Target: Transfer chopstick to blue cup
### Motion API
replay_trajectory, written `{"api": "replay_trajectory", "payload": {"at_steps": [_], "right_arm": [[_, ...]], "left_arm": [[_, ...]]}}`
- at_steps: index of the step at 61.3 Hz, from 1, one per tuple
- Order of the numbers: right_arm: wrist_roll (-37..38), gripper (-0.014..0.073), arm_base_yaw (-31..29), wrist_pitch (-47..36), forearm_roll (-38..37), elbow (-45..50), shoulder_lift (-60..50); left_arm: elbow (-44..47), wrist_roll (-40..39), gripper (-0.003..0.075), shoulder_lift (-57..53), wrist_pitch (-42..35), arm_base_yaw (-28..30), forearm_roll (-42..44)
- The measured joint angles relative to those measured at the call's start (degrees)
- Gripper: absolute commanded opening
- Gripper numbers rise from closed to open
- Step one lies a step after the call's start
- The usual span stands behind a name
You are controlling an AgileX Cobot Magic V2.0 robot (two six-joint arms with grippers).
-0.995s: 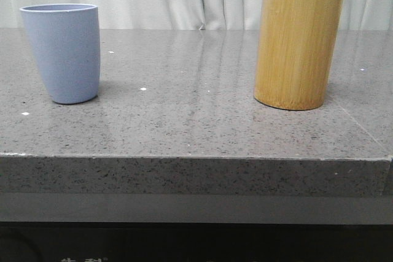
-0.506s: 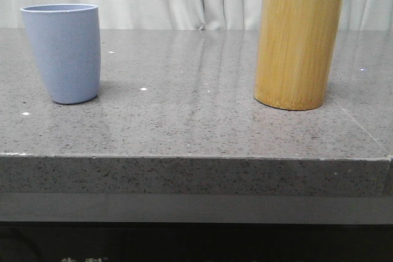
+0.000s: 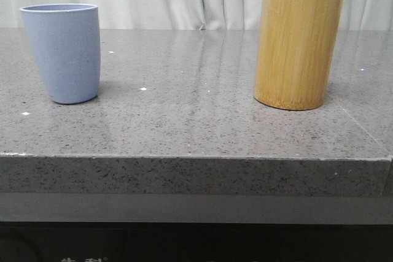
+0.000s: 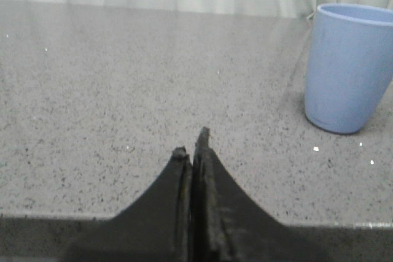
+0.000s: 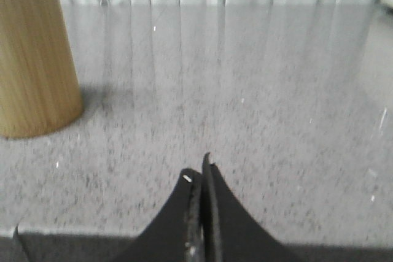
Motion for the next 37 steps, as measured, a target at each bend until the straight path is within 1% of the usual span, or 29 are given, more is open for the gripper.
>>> {"api": "replay_trajectory", "payload": {"at_steps": [8, 12, 16, 21, 25, 29, 37], "right_arm": [[0.0, -0.0079, 0.0, -3.78, 0.0, 0.0, 0.0], [0.0, -0.0079, 0.0, -3.87, 0.0, -0.25, 0.0], [0.0, -0.0079, 0.0, -1.93, 0.0, -2.02, 0.0], [0.0, -0.0079, 0.0, 2.3, 0.0, -6.53, 0.0], [0.0, -0.0079, 0.0, 5.97, 0.0, -10.69, 0.0], [0.0, -0.0079, 0.0, 10.39, 0.0, -15.1, 1.46], [0.0, -0.0079, 0.0, 18.11, 0.0, -24.48, 7.94]], "left_arm": [[0.0, 0.0, -0.0019, 0.0, -0.9, 0.0, 0.0], [0.0, 0.0, -0.0019, 0.0, -1.51, 0.0, 0.0], [0.0, 0.0, -0.0019, 0.0, -3.27, 0.0, 0.0], [-0.11, 0.0, -0.0019, 0.0, -7.17, -0.1, -0.74], [-1.08, 0.0, -0.0019, 0.0, -8.11, -0.07, -1.3], [-3.88, 0.0, -0.0019, 0.0, -5.92, -0.18, -1.5], [-15.07, 0.0, -0.0019, 2.52, 2.03, -0.12, -1.4]]}}
